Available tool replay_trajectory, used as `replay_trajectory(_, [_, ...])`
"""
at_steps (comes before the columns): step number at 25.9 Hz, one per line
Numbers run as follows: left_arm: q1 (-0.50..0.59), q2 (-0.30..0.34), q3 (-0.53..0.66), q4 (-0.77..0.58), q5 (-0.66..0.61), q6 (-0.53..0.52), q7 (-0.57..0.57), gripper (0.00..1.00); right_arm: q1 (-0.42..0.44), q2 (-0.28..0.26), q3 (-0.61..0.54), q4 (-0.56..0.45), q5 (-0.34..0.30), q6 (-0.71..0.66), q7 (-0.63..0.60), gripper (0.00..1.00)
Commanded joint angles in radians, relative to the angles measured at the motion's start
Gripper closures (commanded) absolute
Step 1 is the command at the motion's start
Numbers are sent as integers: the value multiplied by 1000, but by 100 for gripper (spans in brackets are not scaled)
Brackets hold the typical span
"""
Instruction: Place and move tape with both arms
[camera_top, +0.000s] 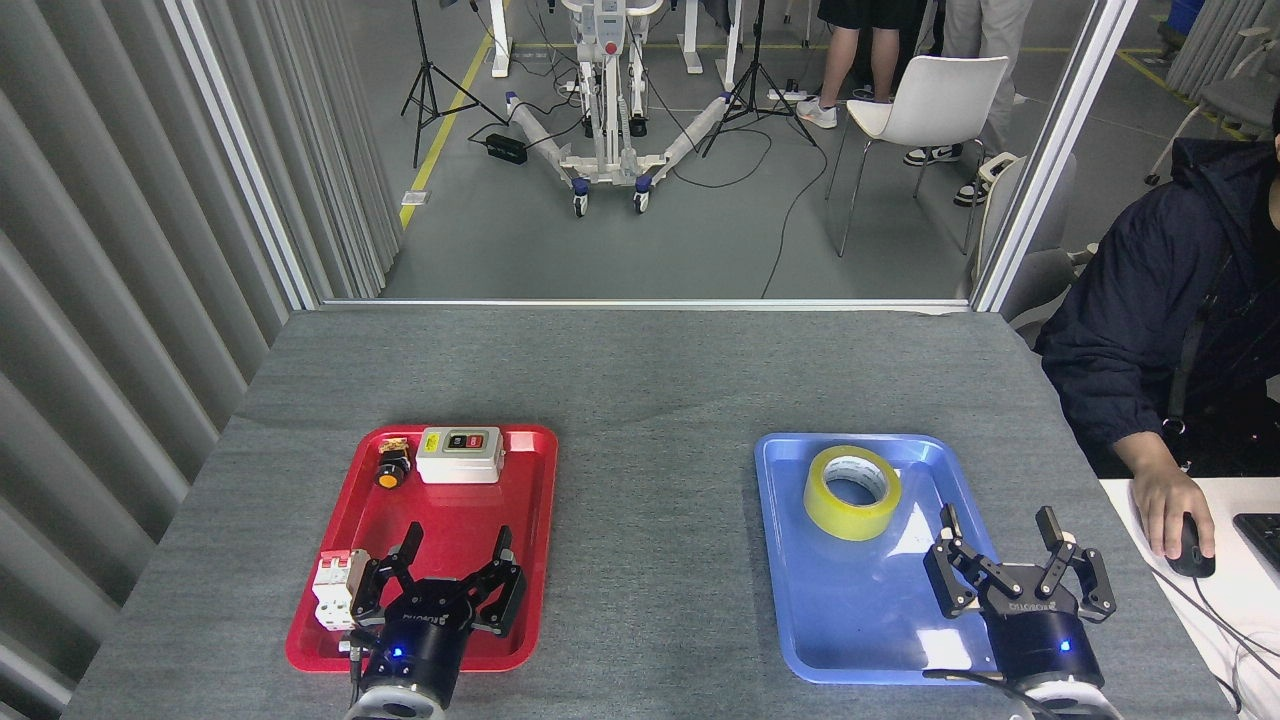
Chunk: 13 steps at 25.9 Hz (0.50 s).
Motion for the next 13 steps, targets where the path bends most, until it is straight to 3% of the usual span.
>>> replay_trajectory(1, [1, 0, 5, 0, 0, 1, 0, 0, 95, -6, 42, -63, -2, 104, -10, 2])
replay_trajectory(5, [3, 0, 7, 0, 0, 1, 0, 0, 104, -35, 140, -99, -5, 244, -4, 1])
replay_trajectory(8, [3, 0, 7, -1, 0, 1, 0, 0, 104, -43, 152, -103, -46, 239, 12, 1])
replay_trajectory(13, [6, 0, 7, -3, 2, 2, 0, 0, 106, -46, 154, -105, -49, 183, 51, 1])
